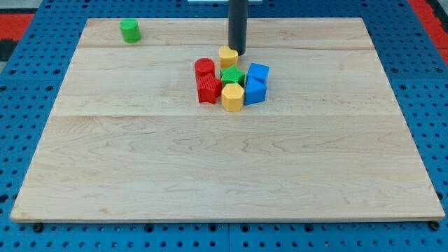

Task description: Move green circle into the yellow heart

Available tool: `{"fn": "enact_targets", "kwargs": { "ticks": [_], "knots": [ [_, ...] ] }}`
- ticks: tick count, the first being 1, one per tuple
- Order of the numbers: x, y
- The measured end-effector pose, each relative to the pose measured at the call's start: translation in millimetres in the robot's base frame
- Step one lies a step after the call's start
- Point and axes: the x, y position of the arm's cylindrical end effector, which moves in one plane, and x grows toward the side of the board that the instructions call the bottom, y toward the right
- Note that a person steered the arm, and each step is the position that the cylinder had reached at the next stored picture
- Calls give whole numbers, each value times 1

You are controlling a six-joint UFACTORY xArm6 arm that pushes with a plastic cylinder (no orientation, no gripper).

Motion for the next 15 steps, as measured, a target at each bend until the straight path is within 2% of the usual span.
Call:
{"fn": "enact_targets", "kwargs": {
  "ticks": [1, 2, 3, 6, 7, 8, 9, 10, 11, 12, 13, 14, 15],
  "knots": [
    [15, 0],
    [12, 0],
    [-31, -6],
    [-32, -306],
    [-68, -293],
    [-67, -196],
    [-44, -123],
    [-79, -138],
    [-96, -202],
    [-107, -194],
    [-107, -156],
    [-106, -53],
    [-104, 16]
  ]
}}
